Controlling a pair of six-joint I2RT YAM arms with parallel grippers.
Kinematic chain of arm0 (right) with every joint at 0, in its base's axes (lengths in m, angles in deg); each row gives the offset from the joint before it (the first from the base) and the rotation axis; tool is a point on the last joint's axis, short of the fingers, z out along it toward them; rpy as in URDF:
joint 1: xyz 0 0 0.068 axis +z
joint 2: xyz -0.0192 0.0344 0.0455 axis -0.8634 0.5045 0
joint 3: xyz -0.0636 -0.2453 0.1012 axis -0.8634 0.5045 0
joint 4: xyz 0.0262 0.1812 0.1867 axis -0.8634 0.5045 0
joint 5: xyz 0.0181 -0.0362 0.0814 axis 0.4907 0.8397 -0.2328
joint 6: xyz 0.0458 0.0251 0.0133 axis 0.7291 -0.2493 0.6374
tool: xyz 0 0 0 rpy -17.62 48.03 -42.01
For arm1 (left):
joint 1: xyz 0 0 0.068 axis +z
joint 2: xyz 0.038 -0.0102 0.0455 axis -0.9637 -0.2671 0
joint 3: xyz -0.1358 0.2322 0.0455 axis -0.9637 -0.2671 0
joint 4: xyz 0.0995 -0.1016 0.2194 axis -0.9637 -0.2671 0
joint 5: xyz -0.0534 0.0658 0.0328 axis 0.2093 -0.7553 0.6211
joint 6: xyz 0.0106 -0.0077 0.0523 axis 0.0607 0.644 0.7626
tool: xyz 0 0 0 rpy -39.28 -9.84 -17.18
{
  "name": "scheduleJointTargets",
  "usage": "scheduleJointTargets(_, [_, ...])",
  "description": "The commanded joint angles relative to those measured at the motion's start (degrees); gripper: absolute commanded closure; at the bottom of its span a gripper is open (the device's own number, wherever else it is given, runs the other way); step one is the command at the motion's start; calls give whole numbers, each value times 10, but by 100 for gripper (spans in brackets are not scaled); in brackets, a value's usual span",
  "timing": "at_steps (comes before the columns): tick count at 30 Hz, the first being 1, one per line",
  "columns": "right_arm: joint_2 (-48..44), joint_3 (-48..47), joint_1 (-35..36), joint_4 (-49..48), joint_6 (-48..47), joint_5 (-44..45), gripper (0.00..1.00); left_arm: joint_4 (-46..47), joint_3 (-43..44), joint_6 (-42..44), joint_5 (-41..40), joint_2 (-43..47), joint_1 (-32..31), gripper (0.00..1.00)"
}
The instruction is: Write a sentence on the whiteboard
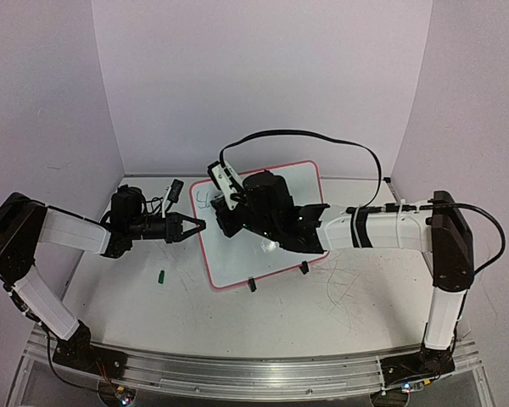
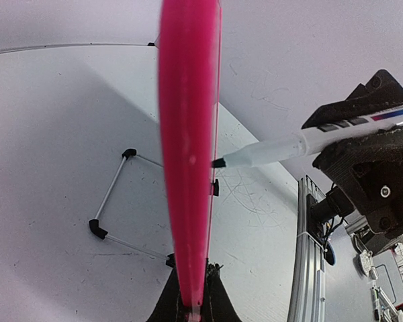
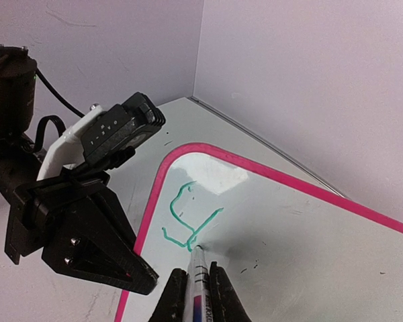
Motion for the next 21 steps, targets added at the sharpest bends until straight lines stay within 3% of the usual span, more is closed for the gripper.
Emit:
scheduleJointTargets(1, [-20,-26,-2,-26,0,-10,100,-11,18,36,-26,10,-5,100])
scheduleJointTargets(8, [-56,-3,-2,-34,3,-5,100,-12,17,37,-27,10,-4,100])
scheduleJointTargets(21, [-5,-45,-2,-24,8,-24,100,-13,18,35,-26,12,-4,100])
